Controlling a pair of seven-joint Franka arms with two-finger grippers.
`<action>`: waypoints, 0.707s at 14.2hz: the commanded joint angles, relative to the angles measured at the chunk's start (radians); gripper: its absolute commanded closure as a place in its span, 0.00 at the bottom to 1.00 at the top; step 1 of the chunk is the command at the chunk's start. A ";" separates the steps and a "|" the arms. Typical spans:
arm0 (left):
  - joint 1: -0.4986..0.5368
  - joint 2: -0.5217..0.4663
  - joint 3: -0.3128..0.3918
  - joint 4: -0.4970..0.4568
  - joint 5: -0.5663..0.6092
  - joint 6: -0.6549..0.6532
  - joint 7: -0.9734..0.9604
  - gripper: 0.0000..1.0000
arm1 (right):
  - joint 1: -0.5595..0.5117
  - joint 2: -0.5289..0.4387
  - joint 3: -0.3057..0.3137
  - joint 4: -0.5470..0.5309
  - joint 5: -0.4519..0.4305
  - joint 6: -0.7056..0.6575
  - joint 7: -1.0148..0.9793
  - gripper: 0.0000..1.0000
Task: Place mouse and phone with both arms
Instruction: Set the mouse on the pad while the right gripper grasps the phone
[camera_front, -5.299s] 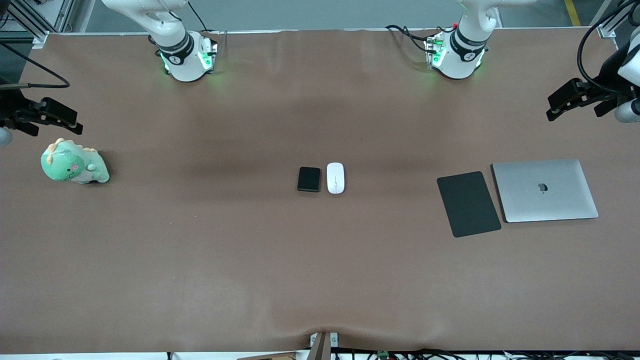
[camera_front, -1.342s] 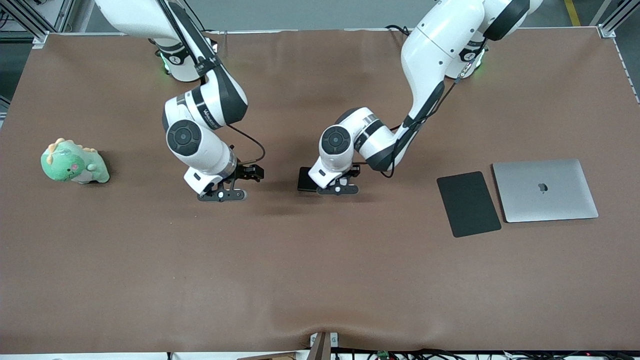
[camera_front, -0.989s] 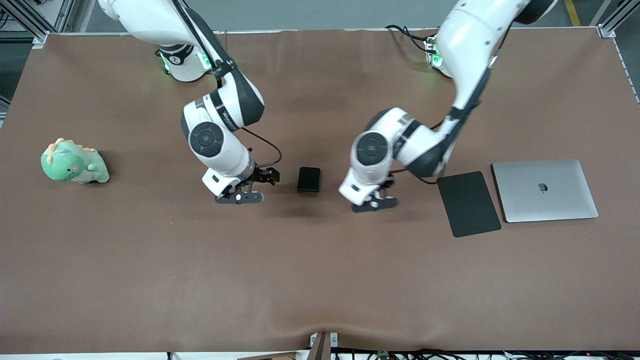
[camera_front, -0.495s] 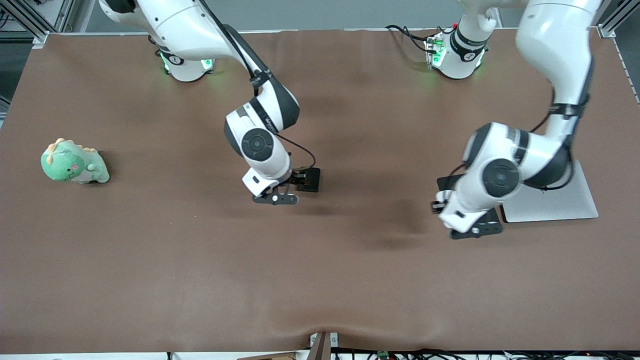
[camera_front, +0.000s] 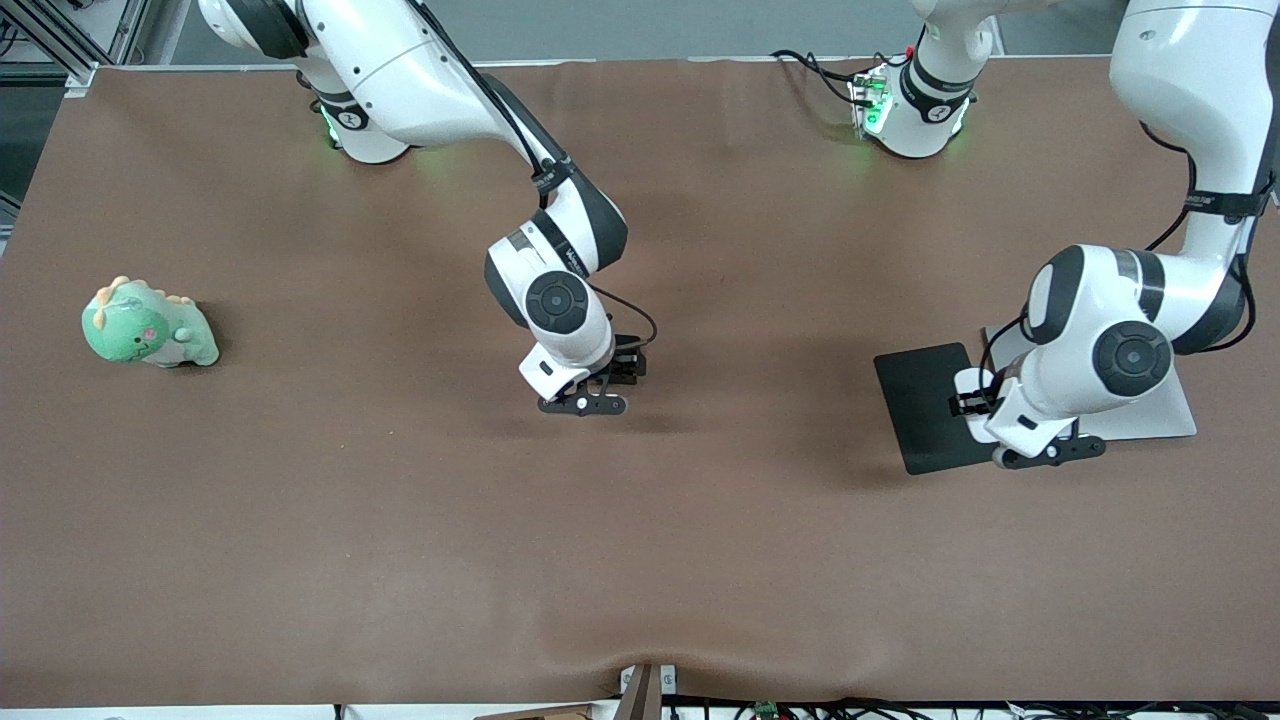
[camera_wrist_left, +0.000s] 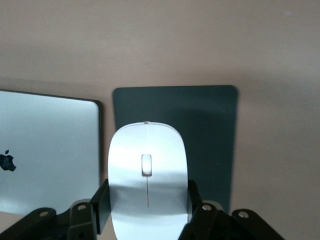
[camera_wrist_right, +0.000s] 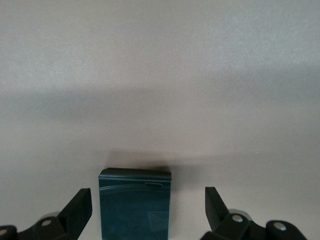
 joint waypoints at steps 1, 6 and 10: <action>0.045 -0.057 -0.013 -0.130 0.015 0.106 0.004 1.00 | 0.025 0.045 -0.009 0.056 -0.032 -0.012 0.067 0.00; 0.081 -0.051 -0.014 -0.240 0.015 0.272 0.006 1.00 | 0.032 0.063 -0.009 0.056 -0.034 -0.009 0.082 0.00; 0.081 -0.042 -0.017 -0.239 0.013 0.313 0.091 1.00 | 0.045 0.083 -0.009 0.056 -0.034 0.023 0.118 0.00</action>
